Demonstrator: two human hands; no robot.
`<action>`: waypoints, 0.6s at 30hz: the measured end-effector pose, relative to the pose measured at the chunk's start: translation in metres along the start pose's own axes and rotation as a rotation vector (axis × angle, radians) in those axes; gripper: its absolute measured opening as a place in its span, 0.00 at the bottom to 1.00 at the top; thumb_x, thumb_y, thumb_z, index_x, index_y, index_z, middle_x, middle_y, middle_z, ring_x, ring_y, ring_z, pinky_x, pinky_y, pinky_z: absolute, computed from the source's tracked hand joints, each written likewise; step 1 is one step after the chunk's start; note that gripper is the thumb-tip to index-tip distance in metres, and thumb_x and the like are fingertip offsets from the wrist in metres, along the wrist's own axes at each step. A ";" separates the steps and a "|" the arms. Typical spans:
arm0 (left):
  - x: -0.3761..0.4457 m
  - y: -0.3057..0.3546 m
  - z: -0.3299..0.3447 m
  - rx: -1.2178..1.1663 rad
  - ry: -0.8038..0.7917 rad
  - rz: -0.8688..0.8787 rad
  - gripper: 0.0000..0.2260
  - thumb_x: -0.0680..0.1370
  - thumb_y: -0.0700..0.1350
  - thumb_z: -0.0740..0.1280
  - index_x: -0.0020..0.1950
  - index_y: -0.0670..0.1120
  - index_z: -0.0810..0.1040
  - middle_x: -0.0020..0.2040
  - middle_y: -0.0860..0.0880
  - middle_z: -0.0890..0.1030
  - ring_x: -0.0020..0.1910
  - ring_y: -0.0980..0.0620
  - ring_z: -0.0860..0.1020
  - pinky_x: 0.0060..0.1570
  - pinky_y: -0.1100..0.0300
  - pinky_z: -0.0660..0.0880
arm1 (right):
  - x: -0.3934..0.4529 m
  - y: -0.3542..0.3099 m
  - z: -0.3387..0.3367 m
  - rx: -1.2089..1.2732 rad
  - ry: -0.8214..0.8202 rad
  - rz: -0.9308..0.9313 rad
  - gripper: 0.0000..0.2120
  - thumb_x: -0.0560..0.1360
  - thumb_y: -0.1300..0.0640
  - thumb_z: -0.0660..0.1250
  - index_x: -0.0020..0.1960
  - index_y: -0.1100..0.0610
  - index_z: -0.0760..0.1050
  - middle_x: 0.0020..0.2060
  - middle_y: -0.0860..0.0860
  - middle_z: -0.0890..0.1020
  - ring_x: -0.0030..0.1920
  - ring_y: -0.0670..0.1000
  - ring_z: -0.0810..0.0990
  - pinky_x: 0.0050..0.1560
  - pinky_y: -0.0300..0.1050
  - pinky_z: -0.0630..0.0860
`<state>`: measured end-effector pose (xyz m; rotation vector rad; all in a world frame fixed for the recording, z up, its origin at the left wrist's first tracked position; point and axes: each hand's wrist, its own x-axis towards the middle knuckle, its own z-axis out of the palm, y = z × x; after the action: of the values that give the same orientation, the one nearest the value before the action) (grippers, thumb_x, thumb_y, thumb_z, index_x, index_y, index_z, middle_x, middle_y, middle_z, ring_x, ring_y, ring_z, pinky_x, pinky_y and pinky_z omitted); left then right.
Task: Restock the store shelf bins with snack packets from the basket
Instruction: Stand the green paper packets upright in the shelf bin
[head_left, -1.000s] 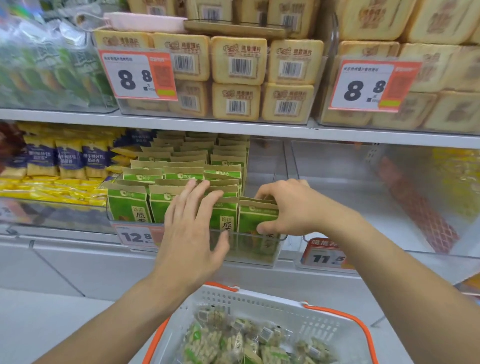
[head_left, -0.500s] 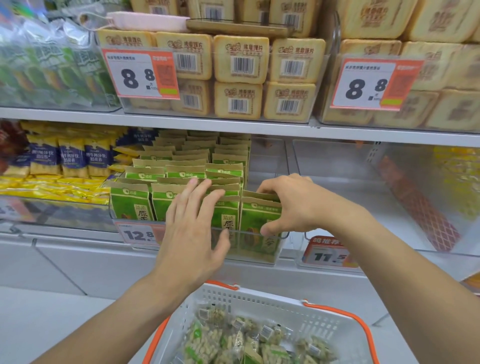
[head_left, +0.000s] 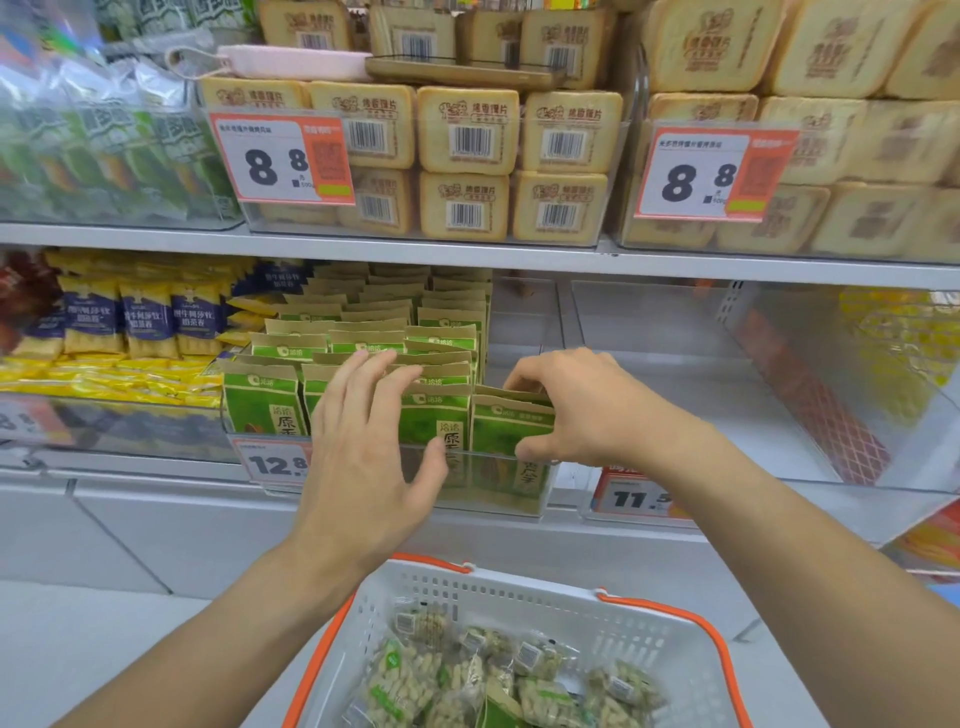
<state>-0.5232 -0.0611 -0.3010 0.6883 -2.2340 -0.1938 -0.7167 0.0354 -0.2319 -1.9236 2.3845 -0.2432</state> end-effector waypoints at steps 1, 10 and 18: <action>-0.001 0.002 -0.003 -0.025 0.033 0.013 0.22 0.74 0.49 0.66 0.67 0.43 0.72 0.67 0.46 0.71 0.72 0.45 0.65 0.71 0.48 0.63 | -0.003 0.000 -0.003 0.002 0.014 0.001 0.26 0.68 0.42 0.76 0.63 0.46 0.74 0.56 0.44 0.80 0.56 0.48 0.77 0.63 0.53 0.71; -0.057 0.031 0.019 -0.299 -0.251 0.132 0.06 0.77 0.44 0.64 0.52 0.45 0.76 0.47 0.55 0.74 0.49 0.58 0.71 0.51 0.69 0.67 | -0.072 -0.004 -0.010 0.172 0.496 -0.208 0.16 0.67 0.53 0.79 0.52 0.52 0.78 0.47 0.44 0.76 0.47 0.43 0.75 0.51 0.40 0.74; -0.164 0.005 0.093 -0.163 -0.944 -0.175 0.11 0.78 0.50 0.65 0.56 0.47 0.76 0.51 0.51 0.77 0.49 0.53 0.75 0.49 0.60 0.71 | -0.112 0.003 0.145 0.180 -0.333 -0.011 0.11 0.72 0.49 0.73 0.51 0.53 0.78 0.47 0.49 0.82 0.47 0.51 0.79 0.49 0.49 0.77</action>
<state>-0.5017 0.0237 -0.4674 0.8005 -2.9777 -0.9395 -0.6735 0.1341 -0.3805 -1.7416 2.0642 -0.1207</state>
